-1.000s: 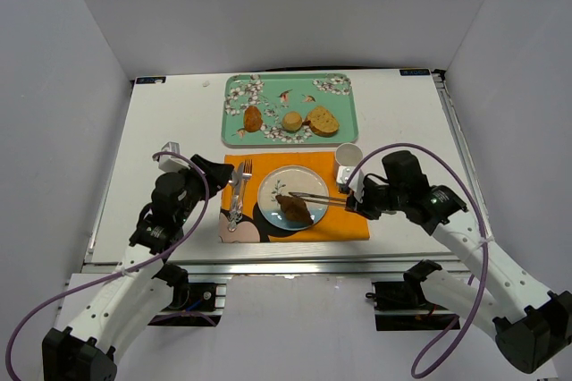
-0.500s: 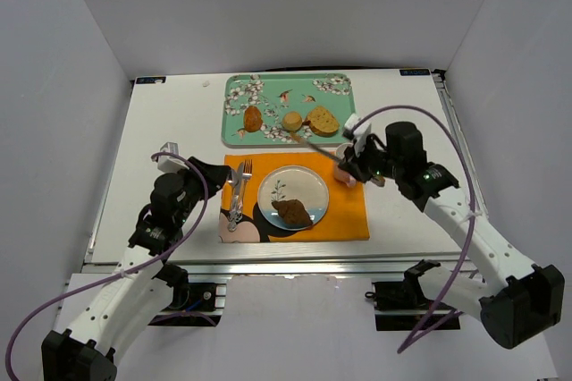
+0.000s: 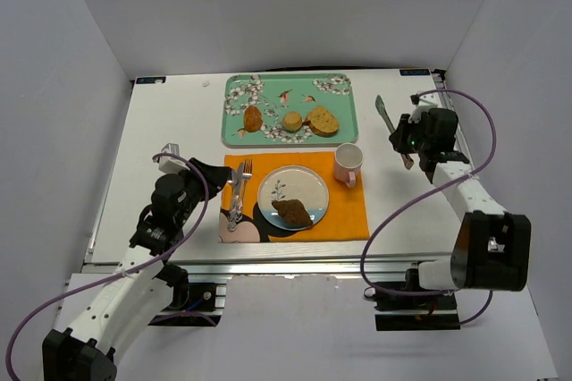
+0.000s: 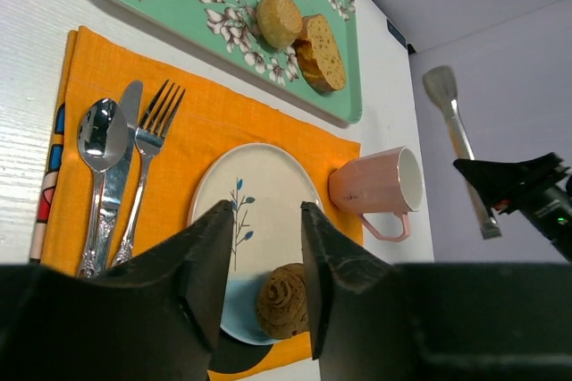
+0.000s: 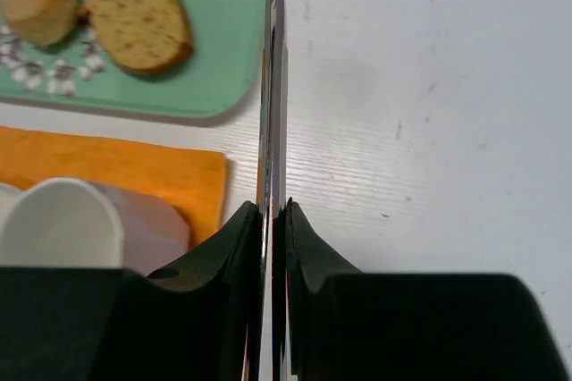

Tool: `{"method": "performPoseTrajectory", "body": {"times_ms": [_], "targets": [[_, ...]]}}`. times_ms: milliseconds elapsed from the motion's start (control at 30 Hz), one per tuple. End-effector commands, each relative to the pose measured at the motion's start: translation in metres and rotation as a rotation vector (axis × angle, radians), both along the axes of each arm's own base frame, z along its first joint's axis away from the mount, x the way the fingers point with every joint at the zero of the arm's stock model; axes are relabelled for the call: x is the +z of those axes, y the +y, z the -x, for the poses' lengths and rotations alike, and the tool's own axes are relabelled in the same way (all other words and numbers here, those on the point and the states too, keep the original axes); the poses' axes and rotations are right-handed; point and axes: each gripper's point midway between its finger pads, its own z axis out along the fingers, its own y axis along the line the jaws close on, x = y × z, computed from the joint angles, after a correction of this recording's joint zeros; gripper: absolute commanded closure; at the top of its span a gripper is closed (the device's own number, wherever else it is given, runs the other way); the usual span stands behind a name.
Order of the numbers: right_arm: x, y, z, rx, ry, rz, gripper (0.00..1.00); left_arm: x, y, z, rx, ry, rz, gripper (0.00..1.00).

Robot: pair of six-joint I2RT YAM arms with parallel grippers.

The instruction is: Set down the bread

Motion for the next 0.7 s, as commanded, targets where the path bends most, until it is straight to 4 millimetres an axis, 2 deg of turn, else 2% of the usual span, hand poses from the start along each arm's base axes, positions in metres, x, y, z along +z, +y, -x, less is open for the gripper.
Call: {"method": "performPoseTrajectory", "body": {"times_ms": [0,67,133,200,300,333,500,533,633,667], "targets": [[-0.012,-0.03,-0.019,-0.11,-0.02,-0.003,1.0,0.006,-0.002,-0.002,-0.009,-0.018,0.001,0.53],[-0.039,-0.04,-0.023,-0.145,0.032,0.008,1.0,0.007,-0.002,-0.003,-0.007,-0.019,0.003,0.49],[-0.056,-0.05,-0.024,-0.18,0.075,0.018,0.95,0.007,-0.001,-0.003,-0.005,-0.021,0.005,0.47],[-0.085,-0.057,-0.024,-0.197,0.156,0.035,0.88,0.005,-0.002,-0.002,-0.007,-0.016,0.003,0.46],[-0.097,-0.059,-0.021,-0.196,0.201,0.042,0.81,0.003,-0.001,-0.001,-0.004,-0.008,-0.002,0.45],[-0.101,-0.059,-0.02,-0.191,0.211,0.047,0.72,0.003,0.0,-0.001,-0.003,-0.01,-0.002,0.45],[-0.126,-0.062,-0.009,-0.14,0.279,0.102,0.46,0.001,-0.002,-0.003,-0.004,-0.008,0.003,0.44],[-0.131,-0.06,-0.008,-0.124,0.3,0.097,0.35,0.003,-0.003,-0.004,-0.008,-0.01,0.003,0.44],[-0.135,-0.059,-0.002,-0.102,0.331,0.096,0.18,0.005,-0.004,-0.007,-0.012,-0.006,-0.009,0.44],[-0.136,-0.06,-0.001,-0.1,0.333,0.1,0.14,0.004,-0.004,-0.008,-0.012,-0.004,-0.02,0.44]]}}
